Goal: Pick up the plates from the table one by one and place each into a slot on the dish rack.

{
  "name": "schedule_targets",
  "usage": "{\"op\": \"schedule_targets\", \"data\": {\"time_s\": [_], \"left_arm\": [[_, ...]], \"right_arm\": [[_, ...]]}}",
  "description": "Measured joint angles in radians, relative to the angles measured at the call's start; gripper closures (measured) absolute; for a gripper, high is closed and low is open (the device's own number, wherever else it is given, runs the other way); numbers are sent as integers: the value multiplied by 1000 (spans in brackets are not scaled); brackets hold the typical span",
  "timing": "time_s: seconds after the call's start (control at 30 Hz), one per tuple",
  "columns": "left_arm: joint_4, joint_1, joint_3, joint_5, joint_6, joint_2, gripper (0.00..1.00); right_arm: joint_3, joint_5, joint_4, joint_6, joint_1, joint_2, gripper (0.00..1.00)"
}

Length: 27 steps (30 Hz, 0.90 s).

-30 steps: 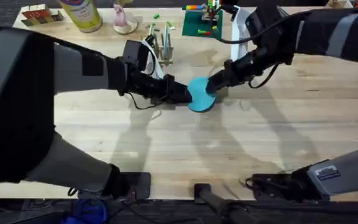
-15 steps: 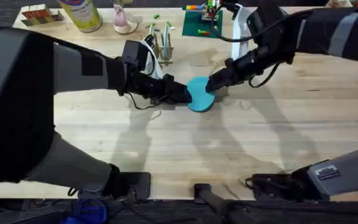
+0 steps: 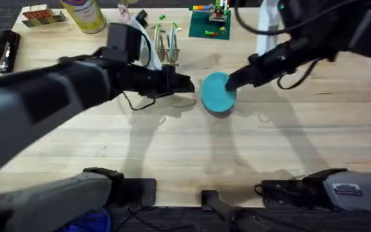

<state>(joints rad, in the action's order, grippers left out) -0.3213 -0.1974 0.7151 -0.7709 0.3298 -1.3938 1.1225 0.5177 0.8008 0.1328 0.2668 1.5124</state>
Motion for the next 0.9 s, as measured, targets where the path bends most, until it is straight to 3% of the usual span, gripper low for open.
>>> {"op": "schedule_targets", "data": {"time_s": [0.27,0.47,0.5,0.57,0.7,0.73,0.9], "left_arm": [[-252,0,13,138,-1,246,962],[-457,0,93,277,-26,379,958],[-487,0,110,304,-33,395,921],[-536,0,139,352,-40,417,735],[-615,0,191,437,-46,435,141],[-627,0,199,450,-44,435,48],[-671,0,223,507,-47,435,6]], "right_arm": [[146,-122,228,5,-3,-118,970],[309,-245,380,7,-3,-143,971],[334,-268,399,7,-3,-143,970],[372,-307,426,9,-3,-143,971],[427,-373,468,10,-3,-143,971],[437,-388,476,10,-3,-143,971],[461,-450,488,9,-3,-143,971]]}}
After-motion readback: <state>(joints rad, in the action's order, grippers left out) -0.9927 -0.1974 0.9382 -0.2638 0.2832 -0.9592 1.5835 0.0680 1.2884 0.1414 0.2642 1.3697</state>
